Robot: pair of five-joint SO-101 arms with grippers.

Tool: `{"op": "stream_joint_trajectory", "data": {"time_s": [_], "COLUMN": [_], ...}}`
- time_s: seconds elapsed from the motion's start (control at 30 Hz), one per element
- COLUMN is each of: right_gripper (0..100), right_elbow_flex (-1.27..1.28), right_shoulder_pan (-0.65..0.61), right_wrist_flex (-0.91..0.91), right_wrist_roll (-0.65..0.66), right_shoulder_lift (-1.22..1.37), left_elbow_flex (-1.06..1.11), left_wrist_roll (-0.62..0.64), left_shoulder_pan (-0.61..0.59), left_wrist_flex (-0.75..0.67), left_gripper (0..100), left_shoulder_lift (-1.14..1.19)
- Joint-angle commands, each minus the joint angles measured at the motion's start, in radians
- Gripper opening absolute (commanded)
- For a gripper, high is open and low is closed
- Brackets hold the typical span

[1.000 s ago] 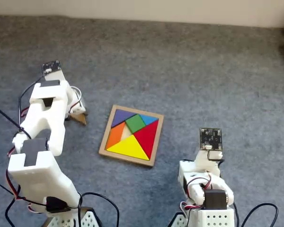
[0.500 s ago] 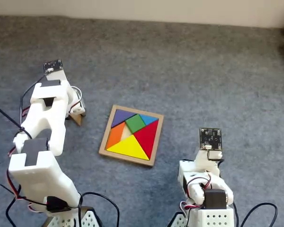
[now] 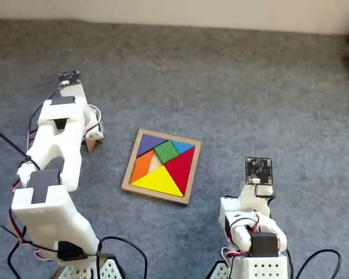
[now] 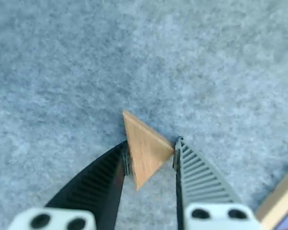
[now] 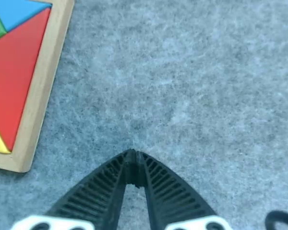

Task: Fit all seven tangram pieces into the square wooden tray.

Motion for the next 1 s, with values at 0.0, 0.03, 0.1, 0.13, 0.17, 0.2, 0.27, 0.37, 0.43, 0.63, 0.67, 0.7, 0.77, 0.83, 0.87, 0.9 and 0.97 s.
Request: {"op": "stream_joint_trajectory", "data": {"time_s": [0.0, 0.03, 0.1, 0.13, 0.17, 0.2, 0.27, 0.37, 0.43, 0.63, 0.67, 0.7, 0.77, 0.83, 0.87, 0.9, 0.97], "right_gripper": [0.5, 0.5, 0.5, 0.5, 0.5, 0.5, 0.5, 0.5, 0.5, 0.5, 0.5, 0.5, 0.5, 0.5, 0.5, 0.5, 0.5], "right_elbow_flex": [0.148, 0.148, 0.148, 0.148, 0.148, 0.148, 0.148, 0.148, 0.148, 0.148, 0.148, 0.148, 0.148, 0.148, 0.148, 0.148, 0.148], "right_shoulder_pan": [0.012, 0.012, 0.012, 0.012, 0.012, 0.012, 0.012, 0.012, 0.012, 0.012, 0.012, 0.012, 0.012, 0.012, 0.012, 0.012, 0.012], "right_wrist_flex": [0.004, 0.004, 0.004, 0.004, 0.004, 0.004, 0.004, 0.004, 0.004, 0.004, 0.004, 0.004, 0.004, 0.004, 0.004, 0.004, 0.004], "right_wrist_roll": [-0.005, -0.005, -0.005, -0.005, -0.005, -0.005, -0.005, -0.005, -0.005, -0.006, -0.006, -0.006, -0.006, -0.006, -0.006, -0.006, -0.006], "right_shoulder_lift": [-0.01, -0.01, -0.01, -0.01, -0.01, -0.01, -0.01, -0.01, -0.01, -0.01, -0.01, -0.01, -0.01, -0.01, -0.01, -0.01, -0.01], "left_elbow_flex": [-0.053, -0.051, -0.03, -0.013, 0.005, 0.025, 0.071, 0.119, 0.133, 0.145, 0.142, 0.139, 0.134, 0.134, 0.134, 0.134, 0.134], "left_wrist_roll": [-0.009, -0.009, -0.009, -0.018, -0.046, -0.077, -0.109, -0.132, -0.166, -0.232, -0.245, -0.258, -0.262, -0.262, -0.262, -0.262, -0.262], "left_shoulder_pan": [0.056, 0.068, 0.093, 0.11, 0.127, 0.147, 0.189, 0.254, 0.3, 0.414, 0.429, 0.443, 0.467, 0.486, 0.492, 0.501, 0.515], "left_wrist_flex": [0.054, 0.066, 0.077, 0.077, 0.077, 0.077, 0.077, 0.077, 0.077, 0.077, 0.077, 0.077, 0.075, 0.051, 0.044, 0.04, 0.035], "left_gripper": [11, 11, 11, 11, 11, 11, 11, 11, 11, 11, 11, 11, 11, 11, 11, 11, 11], "left_shoulder_lift": [-0.065, -0.088, -0.137, -0.163, -0.188, -0.211, -0.257, -0.32, -0.349, -0.348, -0.335, -0.323, -0.294, -0.263, -0.248, -0.232, -0.217]}}
